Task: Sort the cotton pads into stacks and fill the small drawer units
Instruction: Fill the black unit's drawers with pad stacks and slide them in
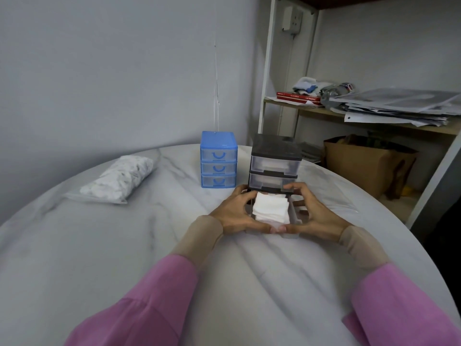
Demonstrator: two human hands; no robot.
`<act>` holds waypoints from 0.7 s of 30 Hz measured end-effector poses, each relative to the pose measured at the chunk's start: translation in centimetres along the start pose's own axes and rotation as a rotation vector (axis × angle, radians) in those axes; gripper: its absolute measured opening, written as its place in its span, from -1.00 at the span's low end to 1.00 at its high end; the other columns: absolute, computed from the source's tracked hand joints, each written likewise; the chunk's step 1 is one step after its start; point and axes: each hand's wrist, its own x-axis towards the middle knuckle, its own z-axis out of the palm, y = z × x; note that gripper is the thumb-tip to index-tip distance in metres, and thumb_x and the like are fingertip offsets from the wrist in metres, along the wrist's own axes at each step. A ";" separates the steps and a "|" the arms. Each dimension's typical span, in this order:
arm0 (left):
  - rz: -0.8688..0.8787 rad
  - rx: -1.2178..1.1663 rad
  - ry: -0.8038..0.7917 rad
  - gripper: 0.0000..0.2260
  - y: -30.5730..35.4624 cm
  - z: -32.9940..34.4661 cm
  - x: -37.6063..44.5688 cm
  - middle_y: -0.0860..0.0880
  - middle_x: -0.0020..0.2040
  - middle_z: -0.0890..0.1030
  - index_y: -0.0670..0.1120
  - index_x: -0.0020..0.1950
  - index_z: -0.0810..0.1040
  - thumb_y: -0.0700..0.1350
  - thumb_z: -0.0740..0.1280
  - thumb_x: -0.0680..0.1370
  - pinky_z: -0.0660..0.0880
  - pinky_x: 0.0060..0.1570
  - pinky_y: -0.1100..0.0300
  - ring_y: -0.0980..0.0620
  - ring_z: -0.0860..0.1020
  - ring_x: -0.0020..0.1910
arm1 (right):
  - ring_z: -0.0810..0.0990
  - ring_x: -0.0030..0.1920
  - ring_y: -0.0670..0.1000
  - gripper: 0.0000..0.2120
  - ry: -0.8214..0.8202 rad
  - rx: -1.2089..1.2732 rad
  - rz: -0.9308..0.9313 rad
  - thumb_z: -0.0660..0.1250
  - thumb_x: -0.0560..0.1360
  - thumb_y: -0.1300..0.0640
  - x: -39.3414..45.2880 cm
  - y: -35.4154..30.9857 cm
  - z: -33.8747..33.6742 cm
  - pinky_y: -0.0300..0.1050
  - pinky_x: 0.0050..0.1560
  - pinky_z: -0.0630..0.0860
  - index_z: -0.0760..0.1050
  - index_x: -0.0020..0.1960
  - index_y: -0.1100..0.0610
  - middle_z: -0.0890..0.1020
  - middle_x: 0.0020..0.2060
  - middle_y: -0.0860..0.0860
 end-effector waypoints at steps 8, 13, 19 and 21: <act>0.055 -0.197 0.071 -0.34 0.4 0.3 -0.1 0.08 0.21 0.42 0.25 0.13 0.36 0.13 0.57 0.11 0.49 0.17 0.11 0.06 0.43 0.21 | 0.42 0.23 -0.05 -0.39 0.013 0.005 -0.077 0.44 0.15 -0.32 0.0 0.4 0.1 -0.11 0.21 0.48 0.29 0.14 -0.34 0.38 0.25 -0.09; 0.020 -0.153 0.122 -0.48 0.5 0.7 -0.3 0.05 0.18 0.42 0.18 0.10 0.41 0.07 0.57 0.24 0.49 0.17 0.05 0.01 0.43 0.16 | 0.40 0.26 0.07 -0.52 0.021 0.030 -0.065 0.43 0.28 -0.18 -0.1 0.3 0.2 -0.09 0.24 0.46 0.34 0.14 -0.22 0.33 0.28 0.00; 0.028 -0.057 0.217 -0.54 0.3 0.9 -0.4 0.06 0.17 0.45 0.10 0.13 0.47 0.06 0.54 0.31 0.38 0.13 0.29 0.09 0.44 0.10 | 0.38 0.23 0.04 -0.57 0.055 -0.094 -0.007 0.28 0.27 -0.26 0.0 0.0 0.5 -0.17 0.22 0.41 0.33 0.12 -0.25 0.30 0.26 -0.01; 0.027 -0.027 0.225 -0.56 0.4 1.1 -0.3 0.05 0.17 0.45 0.08 0.14 0.47 0.07 0.52 0.33 0.35 0.06 0.37 0.12 0.44 0.06 | 0.37 0.21 0.02 -0.48 0.064 -0.135 0.001 0.24 0.27 -0.28 0.0 -0.1 0.5 -0.19 0.22 0.38 0.33 0.19 -0.17 0.30 0.25 -0.01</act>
